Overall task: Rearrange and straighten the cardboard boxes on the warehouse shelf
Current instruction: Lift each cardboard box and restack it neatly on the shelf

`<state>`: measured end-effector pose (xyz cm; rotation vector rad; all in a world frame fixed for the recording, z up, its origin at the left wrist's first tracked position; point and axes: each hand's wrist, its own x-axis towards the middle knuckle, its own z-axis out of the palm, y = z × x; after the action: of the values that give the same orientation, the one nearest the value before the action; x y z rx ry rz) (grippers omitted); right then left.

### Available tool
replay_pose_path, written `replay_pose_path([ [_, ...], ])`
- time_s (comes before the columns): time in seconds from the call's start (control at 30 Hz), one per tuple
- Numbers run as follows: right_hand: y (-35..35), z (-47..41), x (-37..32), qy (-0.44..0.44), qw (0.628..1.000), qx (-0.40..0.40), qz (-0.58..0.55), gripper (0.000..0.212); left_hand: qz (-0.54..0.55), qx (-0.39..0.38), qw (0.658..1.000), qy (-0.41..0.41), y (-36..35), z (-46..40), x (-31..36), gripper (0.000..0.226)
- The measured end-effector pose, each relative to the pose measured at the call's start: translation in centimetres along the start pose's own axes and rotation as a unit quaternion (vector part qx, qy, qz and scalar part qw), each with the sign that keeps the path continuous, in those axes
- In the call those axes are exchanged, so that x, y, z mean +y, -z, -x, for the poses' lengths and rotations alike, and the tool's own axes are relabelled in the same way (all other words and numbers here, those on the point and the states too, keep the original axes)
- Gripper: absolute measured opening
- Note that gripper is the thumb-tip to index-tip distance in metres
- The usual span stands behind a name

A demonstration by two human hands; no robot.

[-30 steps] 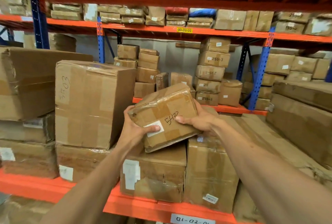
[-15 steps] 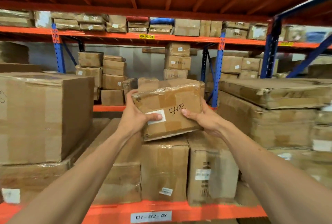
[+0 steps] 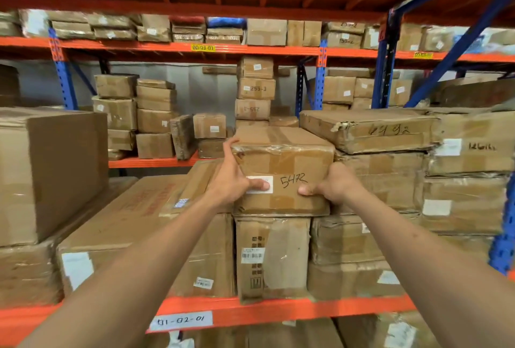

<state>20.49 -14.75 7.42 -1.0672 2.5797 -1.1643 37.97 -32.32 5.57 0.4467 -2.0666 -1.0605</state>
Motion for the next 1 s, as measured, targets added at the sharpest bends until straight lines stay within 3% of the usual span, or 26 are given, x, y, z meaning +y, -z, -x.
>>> replay_pose_path([
  [0.1,0.4,-0.6,-1.2,-0.019,0.995,0.005,0.100,0.081,-0.015,0.011,1.000,0.014,-0.4,-0.4,0.0,0.126],
  [0.57,0.6,-0.2,-2.7,-0.045,0.964,-0.014,0.262,0.082,-0.050,-0.001,0.994,0.095,-0.6,0.0,1.0,0.143],
  [0.63,0.7,0.9,-3.8,-0.054,0.947,-0.025,0.316,0.076,-0.058,-0.019,0.992,0.110,-0.2,0.3,1.1,0.144],
  [0.73,0.5,1.7,-6.8,-0.045,0.936,-0.062,0.344,0.051,-0.065,-0.049,0.992,0.095,2.3,1.0,0.6,0.140],
  [0.8,-0.2,2.2,-10.1,-0.050,0.946,-0.122,0.296,0.039,-0.087,-0.002,0.993,0.079,5.3,2.1,-0.2,0.133],
  [0.87,-1.7,2.6,-14.3,-0.022,0.957,-0.147,0.249,0.038,-0.108,0.103,0.987,0.065,9.5,3.5,-1.4,0.121],
  [1.0,-7.8,3.3,-23.6,0.145,0.962,-0.065,0.223,0.041,-0.229,0.324,0.918,0.024,19.7,7.3,-5.4,0.106],
])
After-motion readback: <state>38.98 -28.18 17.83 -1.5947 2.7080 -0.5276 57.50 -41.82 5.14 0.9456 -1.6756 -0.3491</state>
